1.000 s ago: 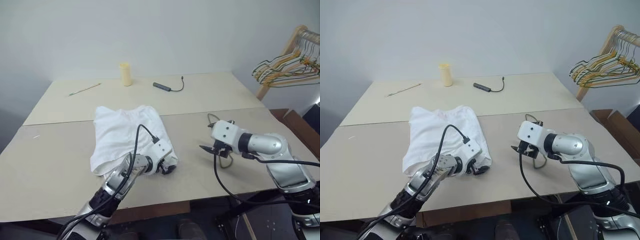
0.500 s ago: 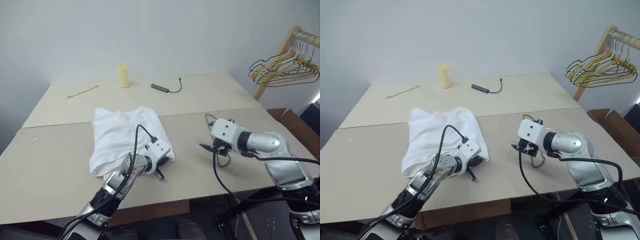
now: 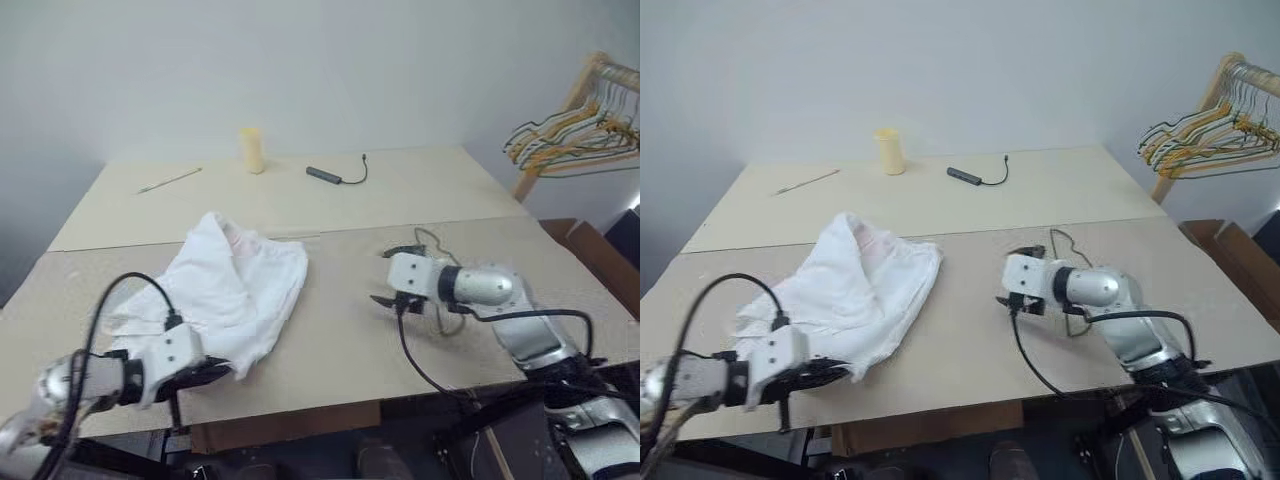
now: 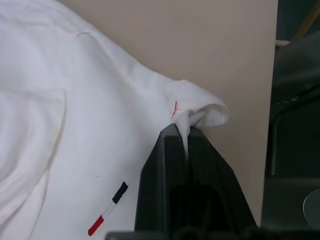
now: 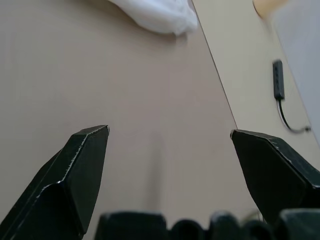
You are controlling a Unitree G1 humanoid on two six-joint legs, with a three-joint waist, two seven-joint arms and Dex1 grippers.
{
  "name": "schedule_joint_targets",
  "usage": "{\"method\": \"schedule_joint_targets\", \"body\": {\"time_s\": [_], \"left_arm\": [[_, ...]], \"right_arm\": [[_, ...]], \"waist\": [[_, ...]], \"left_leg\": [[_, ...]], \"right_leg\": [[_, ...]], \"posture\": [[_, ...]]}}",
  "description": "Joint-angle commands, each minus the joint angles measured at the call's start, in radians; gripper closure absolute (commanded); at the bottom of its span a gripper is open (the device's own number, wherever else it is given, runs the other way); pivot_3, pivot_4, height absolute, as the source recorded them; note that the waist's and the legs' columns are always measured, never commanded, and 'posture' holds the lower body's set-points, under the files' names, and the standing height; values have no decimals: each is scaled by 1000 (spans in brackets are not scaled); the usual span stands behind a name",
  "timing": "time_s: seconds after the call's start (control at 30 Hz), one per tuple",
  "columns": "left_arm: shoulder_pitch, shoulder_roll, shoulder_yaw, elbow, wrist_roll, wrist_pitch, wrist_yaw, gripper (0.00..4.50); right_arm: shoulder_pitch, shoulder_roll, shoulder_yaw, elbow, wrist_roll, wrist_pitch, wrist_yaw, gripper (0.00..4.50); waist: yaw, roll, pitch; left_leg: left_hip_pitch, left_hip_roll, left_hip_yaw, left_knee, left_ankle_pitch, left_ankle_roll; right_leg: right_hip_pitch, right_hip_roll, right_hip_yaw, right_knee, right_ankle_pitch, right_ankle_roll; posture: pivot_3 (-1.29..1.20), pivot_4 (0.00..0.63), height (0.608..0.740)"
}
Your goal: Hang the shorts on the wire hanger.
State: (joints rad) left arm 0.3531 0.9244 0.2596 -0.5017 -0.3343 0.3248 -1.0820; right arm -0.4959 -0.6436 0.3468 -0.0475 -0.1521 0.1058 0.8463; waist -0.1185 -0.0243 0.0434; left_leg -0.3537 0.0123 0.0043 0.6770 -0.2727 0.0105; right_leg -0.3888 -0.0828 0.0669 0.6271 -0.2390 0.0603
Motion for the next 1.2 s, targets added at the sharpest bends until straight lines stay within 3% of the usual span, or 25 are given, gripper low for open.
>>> {"method": "schedule_joint_targets", "body": {"time_s": [0.03, 0.23, 0.37, 0.53, 0.7, 0.8, 1.13, 1.2], "left_arm": [[29, -4, 146, -20, -71, -26, -36, 4445], [90, -27, 256, -44, -113, -10, -39, 4445], [135, -29, 301, -77, -124, 0, -41, 4445], [147, -36, 309, -114, -133, 21, -29, 4445], [156, -21, 311, -125, -137, 45, -34, 4445], [163, -18, 328, -120, -144, 46, -48, 4500], [155, -9, 330, -105, -136, 52, -61, 4500], [128, -6, 301, -77, -111, 41, -44, 4500]], "right_arm": [[-90, 77, 58, 112, -45, -177, -20, 0], [-287, 230, 208, 500, -281, -435, -209, 0], [-420, 339, 277, 796, -417, -553, -430, 0], [-525, 419, 335, 1027, -520, -643, -589, 0], [-585, 489, 345, 1155, -538, -705, -636, 0], [-606, 505, 356, 1202, -556, -750, -635, 527], [-638, 534, 373, 1295, -615, -727, -706, 4128], [-639, 526, 365, 1304, -613, -704, -706, 4465]], "waist": [[3, 0, 0], [5, 0, 0], [5, 0, 0], [4, 0, 0], [1, 1, 1], [-8, 1, 1], [-6, 2, 1], [-5, 2, 2]], "left_leg": [[0, 0, 0, 0, 0, 0], [0, 2, 0, 0, -1, -2], [0, 3, -1, 0, -2, -4], [0, 3, -2, -1, -2, -4], [0, 3, -3, -2, -2, -4], [1, 3, -4, -2, -2, -4], [1, 3, -4, -3, -2, -5], [1, 3, -4, -3, -2, -5]], "right_leg": [[0, 1, 0, 0, 0, -1], [-1, 3, 0, 0, 3, -5], [-3, 5, 0, 2, 3, -8], [-4, 6, 1, 4, 3, -10], [-4, 6, 0, 5, 3, -10], [-5, 7, 0, 6, 3, -11], [-5, 7, 0, 7, 2, -12], [-5, 7, 0, 7, 2, -12]], "posture": [[-34, 0, 740], [-1, 0, 740], [21, 0, 740], [38, 0, 740], [41, 0, 740], [42, 0, 740], [39, 0, 740], [20, 0, 740]]}}
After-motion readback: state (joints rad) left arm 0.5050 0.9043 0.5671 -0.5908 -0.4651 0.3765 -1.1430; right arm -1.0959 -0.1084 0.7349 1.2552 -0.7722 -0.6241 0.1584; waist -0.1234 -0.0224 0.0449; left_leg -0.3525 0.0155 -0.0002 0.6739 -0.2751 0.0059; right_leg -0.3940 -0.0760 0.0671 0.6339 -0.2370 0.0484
